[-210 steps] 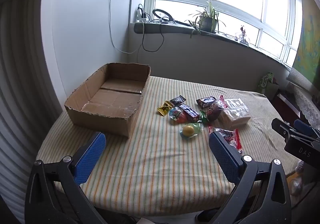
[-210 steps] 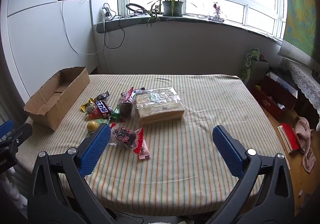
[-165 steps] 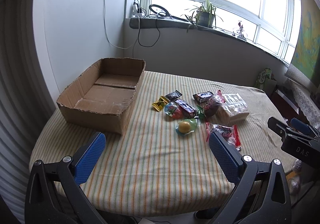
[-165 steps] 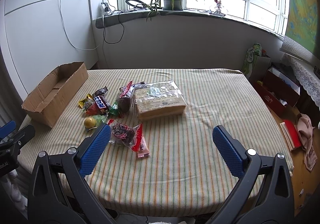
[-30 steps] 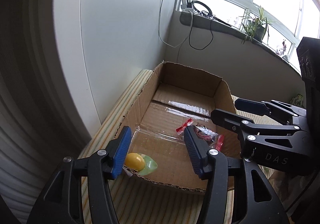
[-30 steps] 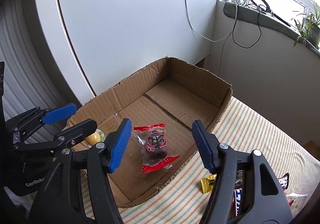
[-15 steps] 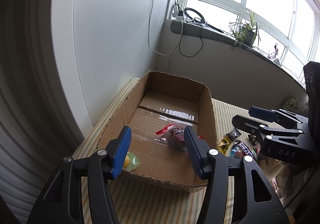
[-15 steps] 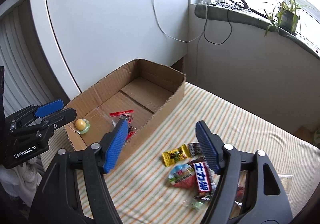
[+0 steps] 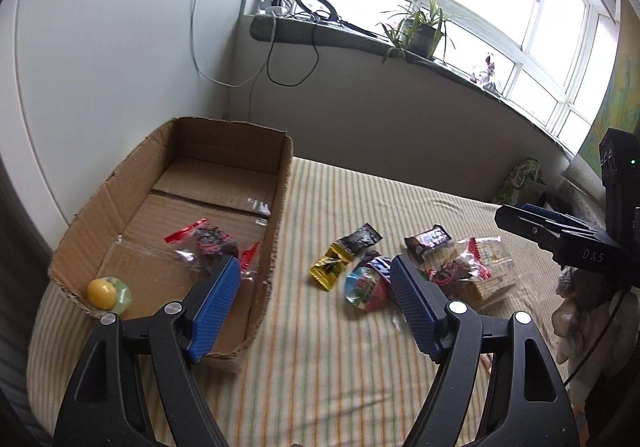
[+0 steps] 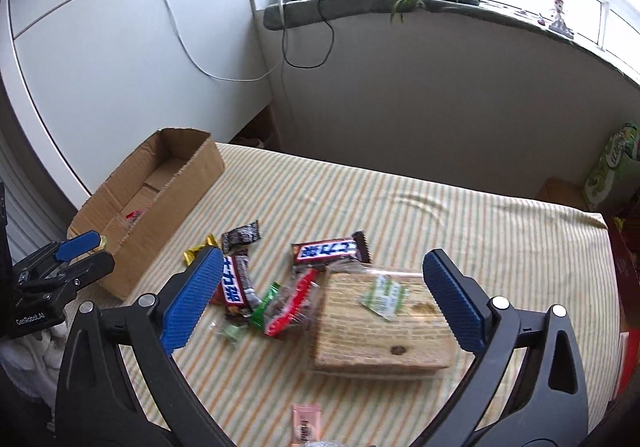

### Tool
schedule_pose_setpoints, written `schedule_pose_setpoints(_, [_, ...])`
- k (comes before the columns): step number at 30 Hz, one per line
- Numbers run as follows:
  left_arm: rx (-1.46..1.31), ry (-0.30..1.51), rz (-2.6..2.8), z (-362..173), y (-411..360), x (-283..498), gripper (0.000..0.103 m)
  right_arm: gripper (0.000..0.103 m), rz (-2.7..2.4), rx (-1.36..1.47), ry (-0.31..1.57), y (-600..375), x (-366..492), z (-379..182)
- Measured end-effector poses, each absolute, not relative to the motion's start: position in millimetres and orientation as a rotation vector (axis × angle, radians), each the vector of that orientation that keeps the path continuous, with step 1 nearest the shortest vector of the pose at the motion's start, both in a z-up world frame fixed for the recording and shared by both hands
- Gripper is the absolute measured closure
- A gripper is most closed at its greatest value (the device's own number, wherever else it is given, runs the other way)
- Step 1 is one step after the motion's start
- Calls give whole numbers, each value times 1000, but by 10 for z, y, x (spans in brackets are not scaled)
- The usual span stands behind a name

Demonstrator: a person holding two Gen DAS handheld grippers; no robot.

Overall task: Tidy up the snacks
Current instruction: 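Move the right tool to the wrapped bread loaf and grasp it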

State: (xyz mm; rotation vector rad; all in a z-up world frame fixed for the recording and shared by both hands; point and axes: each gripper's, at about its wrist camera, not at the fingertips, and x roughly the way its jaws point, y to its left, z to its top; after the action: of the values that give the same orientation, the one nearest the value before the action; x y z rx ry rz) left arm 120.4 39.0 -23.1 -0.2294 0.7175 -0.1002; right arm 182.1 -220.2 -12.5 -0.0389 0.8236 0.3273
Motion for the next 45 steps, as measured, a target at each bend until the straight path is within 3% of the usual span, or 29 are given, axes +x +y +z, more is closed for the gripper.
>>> schedule_pose_setpoints(14, [-243,832,-352,-454,-550,1304,26,1,281,156,952,-3130,1973,-540])
schedule_pose_setpoints(30, [-312,967,-438,-805,-1127,1676,28,1,388,237,1039,-3173,2165,-890])
schedule_pose_setpoints(35, [-310,970,-434,-850,-1188,1766,36,3,417,273,1060,-3179,2186,-983])
schedule_pose_setpoints(37, [-305,975,-433,-861,-1178,1790,44,9,422,278,1061,-3195,2182,-997])
schedule_pose_setpoints(42, [-304,975,-454,-876,-1209,1802,50,31,451,287,1085,-3172,2177,-1060])
schedule_pose_setpoints(45, [-283,968,-455,-841,-1256,1800,52,35,452,277,1076,-3147,2149,-1039])
